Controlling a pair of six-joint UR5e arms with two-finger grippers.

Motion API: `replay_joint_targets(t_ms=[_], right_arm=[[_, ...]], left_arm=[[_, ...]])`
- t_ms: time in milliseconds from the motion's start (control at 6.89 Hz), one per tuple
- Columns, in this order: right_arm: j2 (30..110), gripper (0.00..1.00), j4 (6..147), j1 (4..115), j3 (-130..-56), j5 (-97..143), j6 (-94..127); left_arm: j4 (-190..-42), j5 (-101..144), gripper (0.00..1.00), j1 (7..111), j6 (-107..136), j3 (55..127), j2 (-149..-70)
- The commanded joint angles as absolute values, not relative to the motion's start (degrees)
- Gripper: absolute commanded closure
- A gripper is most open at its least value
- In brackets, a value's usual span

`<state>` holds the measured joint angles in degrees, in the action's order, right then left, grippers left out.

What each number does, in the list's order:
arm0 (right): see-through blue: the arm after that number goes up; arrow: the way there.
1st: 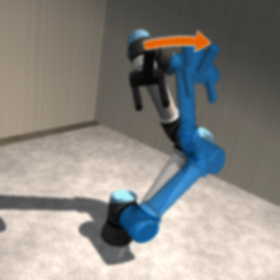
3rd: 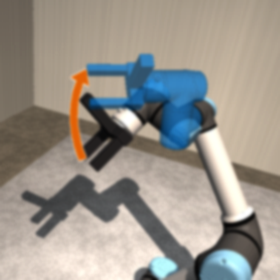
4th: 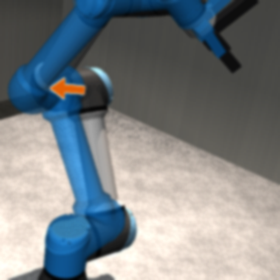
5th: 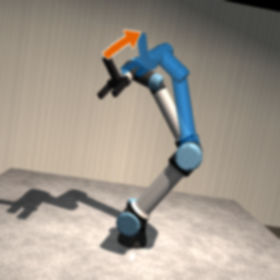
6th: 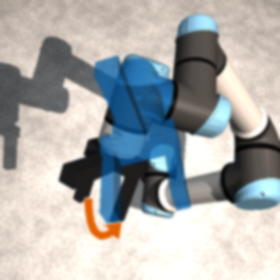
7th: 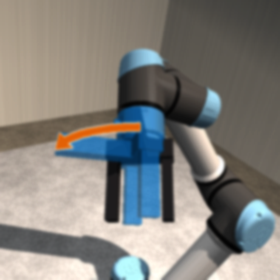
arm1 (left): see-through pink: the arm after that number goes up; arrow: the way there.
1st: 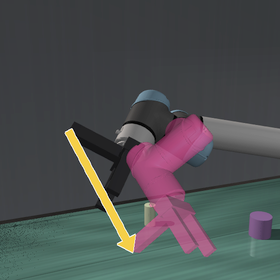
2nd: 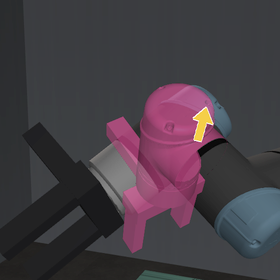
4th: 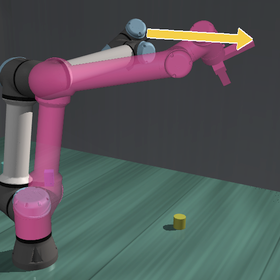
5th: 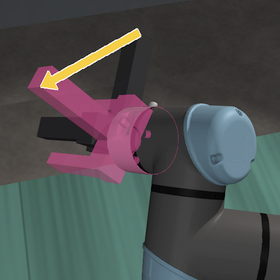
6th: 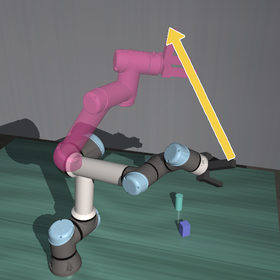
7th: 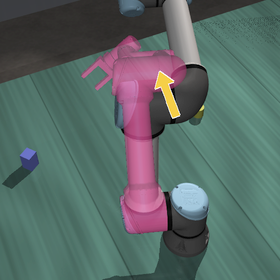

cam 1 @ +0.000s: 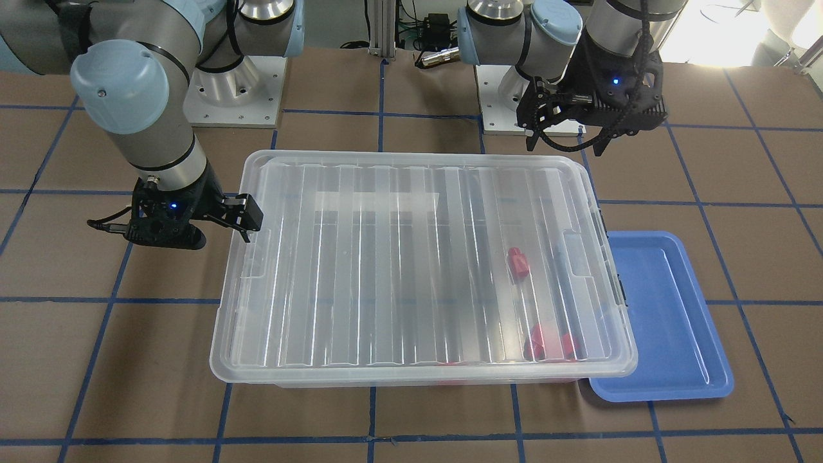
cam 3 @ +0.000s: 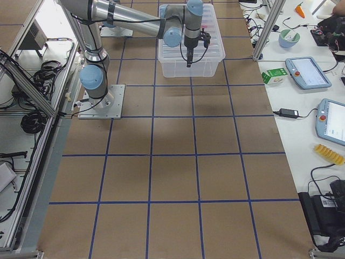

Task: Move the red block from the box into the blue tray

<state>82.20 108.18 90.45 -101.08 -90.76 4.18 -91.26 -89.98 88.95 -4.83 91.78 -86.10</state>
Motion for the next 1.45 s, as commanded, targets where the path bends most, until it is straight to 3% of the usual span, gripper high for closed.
replay_joint_targets(t_ms=[0,1305], right_arm=[[82.1,0.00,108.5,90.1,-101.2,-91.1,3.8],[82.8,0.00,108.1,75.9,-100.6,-94.8,-12.1]], left_arm=[[-91.2,-90.0,0.00,88.9,-4.8,91.8,-86.1],[-91.2,-89.8,0.00,88.9,-4.7,91.8,-86.5]])
